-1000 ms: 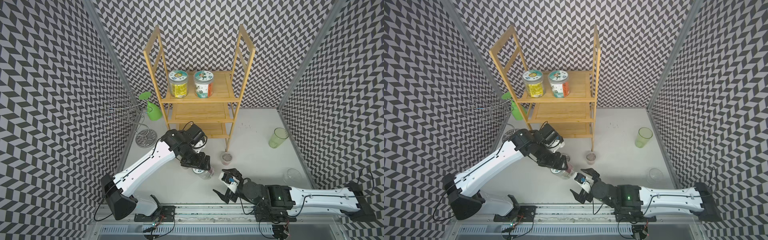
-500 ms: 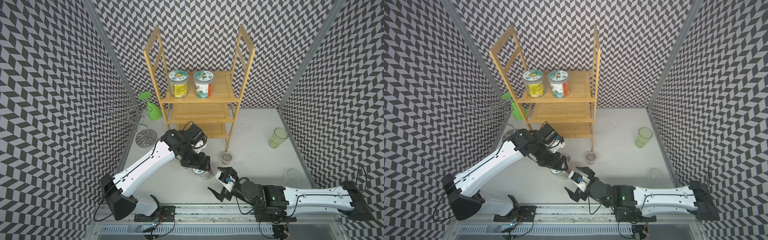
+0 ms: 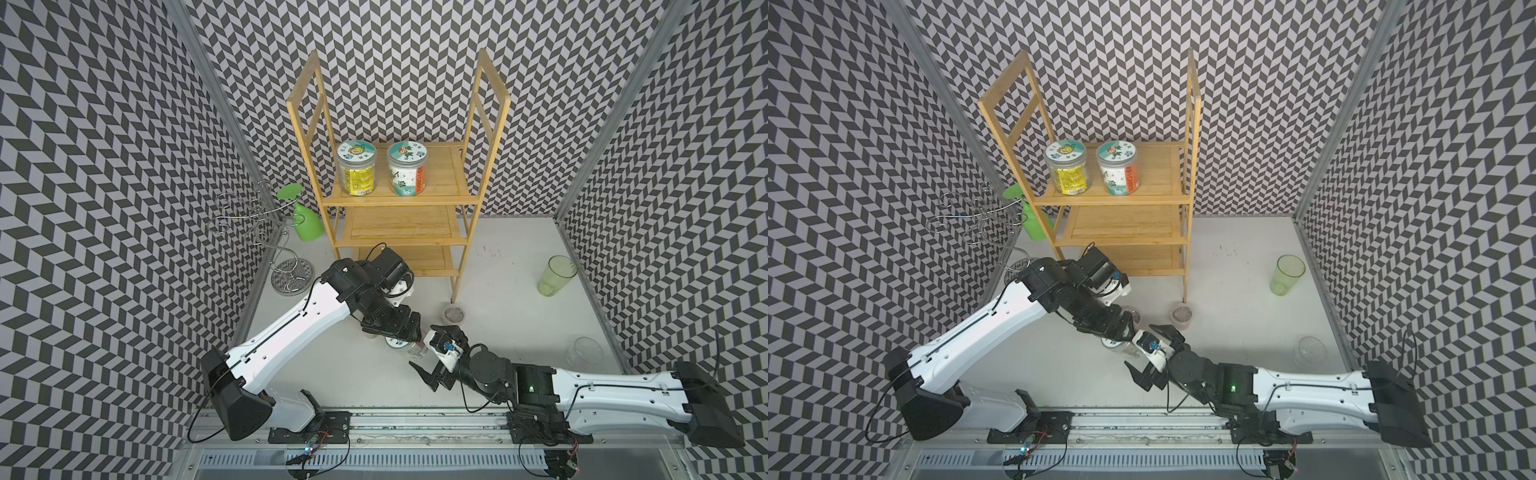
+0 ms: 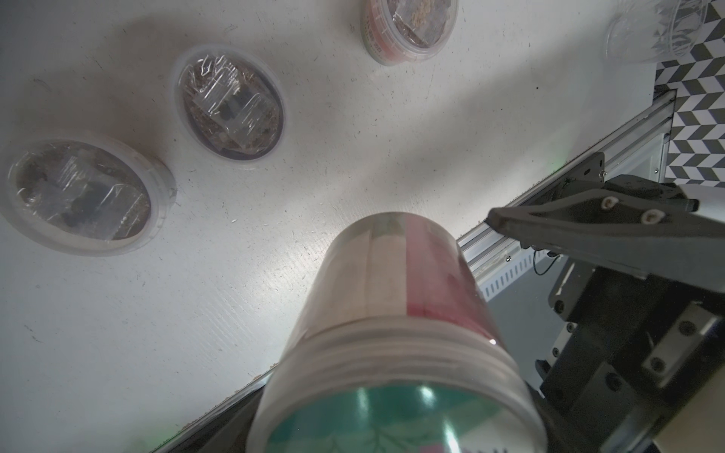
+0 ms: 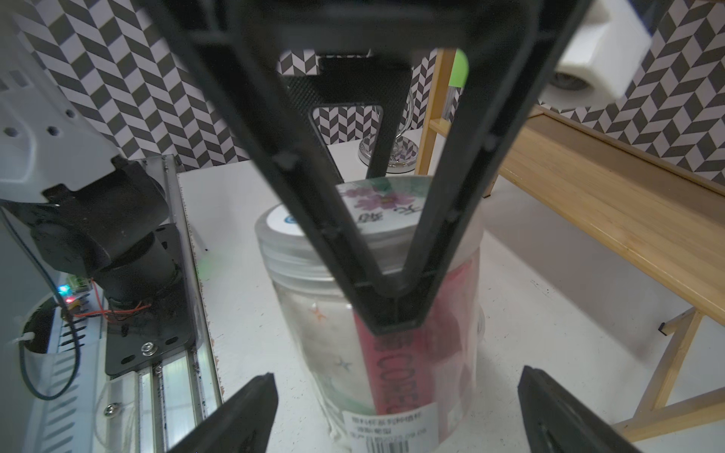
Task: Place the seed container on the shelf
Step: Pick up the seed jar at the center of the board.
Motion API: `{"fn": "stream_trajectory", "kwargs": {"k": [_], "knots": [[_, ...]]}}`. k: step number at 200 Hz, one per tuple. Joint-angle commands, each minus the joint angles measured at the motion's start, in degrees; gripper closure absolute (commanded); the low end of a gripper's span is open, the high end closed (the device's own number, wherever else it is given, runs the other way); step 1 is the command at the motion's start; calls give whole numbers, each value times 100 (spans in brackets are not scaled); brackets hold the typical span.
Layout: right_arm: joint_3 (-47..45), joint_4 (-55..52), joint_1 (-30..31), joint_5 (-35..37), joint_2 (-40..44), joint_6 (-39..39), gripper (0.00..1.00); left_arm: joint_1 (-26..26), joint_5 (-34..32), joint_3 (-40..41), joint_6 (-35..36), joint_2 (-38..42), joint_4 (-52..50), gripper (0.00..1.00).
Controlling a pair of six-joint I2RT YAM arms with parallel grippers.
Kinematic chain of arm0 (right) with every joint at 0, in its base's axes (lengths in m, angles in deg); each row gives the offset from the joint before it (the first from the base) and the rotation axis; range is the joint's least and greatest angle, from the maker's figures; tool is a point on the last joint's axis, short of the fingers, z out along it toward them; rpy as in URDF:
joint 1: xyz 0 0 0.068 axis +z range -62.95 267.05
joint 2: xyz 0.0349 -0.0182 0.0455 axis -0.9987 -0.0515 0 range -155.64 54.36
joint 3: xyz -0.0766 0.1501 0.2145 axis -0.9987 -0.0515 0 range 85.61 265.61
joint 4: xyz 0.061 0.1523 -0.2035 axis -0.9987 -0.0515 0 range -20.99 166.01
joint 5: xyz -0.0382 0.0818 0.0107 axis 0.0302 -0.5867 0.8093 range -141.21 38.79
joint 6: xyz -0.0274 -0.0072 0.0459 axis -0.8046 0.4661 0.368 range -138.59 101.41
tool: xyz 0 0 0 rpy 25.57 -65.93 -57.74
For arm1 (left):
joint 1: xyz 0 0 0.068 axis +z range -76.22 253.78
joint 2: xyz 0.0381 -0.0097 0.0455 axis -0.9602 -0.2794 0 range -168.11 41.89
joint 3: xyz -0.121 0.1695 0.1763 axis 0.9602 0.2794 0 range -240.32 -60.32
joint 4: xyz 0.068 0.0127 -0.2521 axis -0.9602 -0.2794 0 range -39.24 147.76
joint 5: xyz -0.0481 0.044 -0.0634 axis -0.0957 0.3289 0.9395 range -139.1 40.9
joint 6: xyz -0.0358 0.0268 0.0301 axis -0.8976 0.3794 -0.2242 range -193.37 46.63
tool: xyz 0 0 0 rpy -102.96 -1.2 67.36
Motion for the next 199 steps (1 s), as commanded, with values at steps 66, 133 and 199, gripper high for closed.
{"fn": "stream_trajectory", "kwargs": {"k": [66,133,199], "knots": [[380,677,-121,-393,-609,-37,0,11,187,-41,129,213,116,28],[537,926,-274,-472,-949,-42,0,17,257,-23,137,190,112,28],[624,1014,-366,-342,-1136,-42,1,16,379,-31,163,178,314,28]]}}
